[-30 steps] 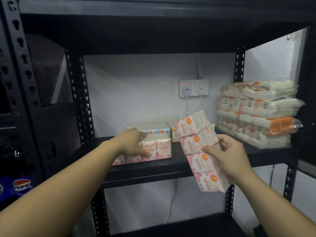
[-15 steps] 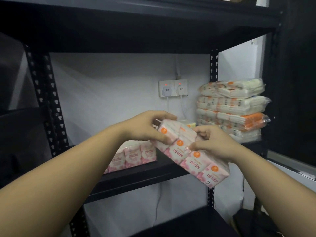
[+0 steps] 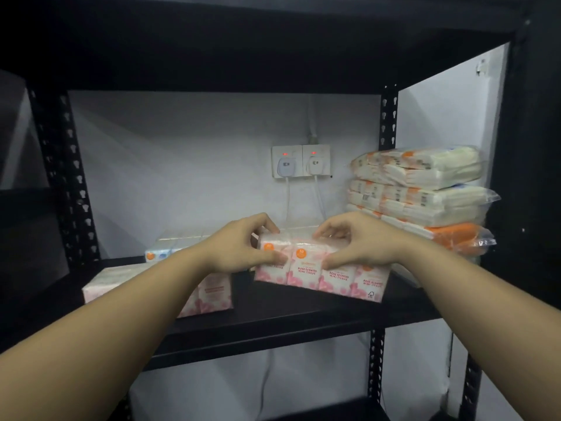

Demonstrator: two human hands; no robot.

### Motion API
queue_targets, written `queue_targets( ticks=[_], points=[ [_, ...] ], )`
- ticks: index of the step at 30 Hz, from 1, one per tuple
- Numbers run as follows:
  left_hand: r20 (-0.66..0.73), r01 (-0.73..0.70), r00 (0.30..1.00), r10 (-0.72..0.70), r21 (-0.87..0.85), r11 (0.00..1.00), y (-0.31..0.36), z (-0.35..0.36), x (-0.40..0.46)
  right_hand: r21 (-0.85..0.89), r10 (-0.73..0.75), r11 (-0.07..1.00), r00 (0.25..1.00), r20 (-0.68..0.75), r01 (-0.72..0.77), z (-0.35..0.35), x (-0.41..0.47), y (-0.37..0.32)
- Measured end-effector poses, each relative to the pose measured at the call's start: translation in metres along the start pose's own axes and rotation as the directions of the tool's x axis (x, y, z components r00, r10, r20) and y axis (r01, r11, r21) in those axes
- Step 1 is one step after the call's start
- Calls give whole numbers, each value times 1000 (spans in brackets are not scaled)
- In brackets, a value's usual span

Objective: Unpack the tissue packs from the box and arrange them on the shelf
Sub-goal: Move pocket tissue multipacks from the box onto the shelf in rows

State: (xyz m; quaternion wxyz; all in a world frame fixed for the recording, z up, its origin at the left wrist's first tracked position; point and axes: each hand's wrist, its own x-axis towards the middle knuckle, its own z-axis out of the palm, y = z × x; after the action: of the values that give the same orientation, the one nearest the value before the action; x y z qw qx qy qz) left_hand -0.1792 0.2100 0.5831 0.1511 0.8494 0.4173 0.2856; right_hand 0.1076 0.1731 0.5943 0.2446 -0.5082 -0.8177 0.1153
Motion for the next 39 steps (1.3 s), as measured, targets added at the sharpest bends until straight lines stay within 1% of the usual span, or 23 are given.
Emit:
queue_targets(
  ticks=[2,5,6,8,11,13,15,18,20,24,31,34,36,39],
  points=[
    [23,38,999,-41,127,991,0,4,3,-66,-27,997,997,67,31,1,13,6],
    [90,81,988,-122,373,924,-3,9,4,-131,-71,987,986,152,92,9,25,14],
    [109,93,983,-149,405,910,-4,8,1,-145,-86,983,982,170,111,11,27,16],
    [117,122,976,-184,408,905,-10,0,-7,-195,-102,971,979,177,137,14,28,20],
    [88,177,966,-243,463,869,-28,-23,-29,-291,-112,945,983,144,150,20,29,21],
    [84,192,959,-272,514,836,-41,-32,-47,-320,-143,932,984,109,171,33,28,18],
    [60,185,965,-253,524,831,-48,-31,-62,-361,-164,915,984,70,179,48,27,14],
    [-13,198,974,-224,524,828,-53,-25,-66,-450,-188,876,982,13,174,61,30,12],
    [-42,223,971,-235,517,827,-55,-25,-64,-449,-209,874,978,-3,185,63,36,13],
    [-49,225,971,-234,515,827,-58,-25,-62,-454,-229,865,973,21,213,66,53,16],
    [-50,195,979,-200,539,820,-57,-24,-60,-473,-214,856,976,45,210,68,72,15],
    [-15,169,982,-191,538,826,-54,-27,-61,-483,-195,855,980,35,187,68,71,14],
    [13,164,979,-204,548,820,-54,-36,-66,-472,-206,864,978,-12,176,72,69,5],
    [-47,246,965,-257,494,834,-56,-60,-81,-404,-279,889,955,-106,215,86,65,-21]
  ],
)
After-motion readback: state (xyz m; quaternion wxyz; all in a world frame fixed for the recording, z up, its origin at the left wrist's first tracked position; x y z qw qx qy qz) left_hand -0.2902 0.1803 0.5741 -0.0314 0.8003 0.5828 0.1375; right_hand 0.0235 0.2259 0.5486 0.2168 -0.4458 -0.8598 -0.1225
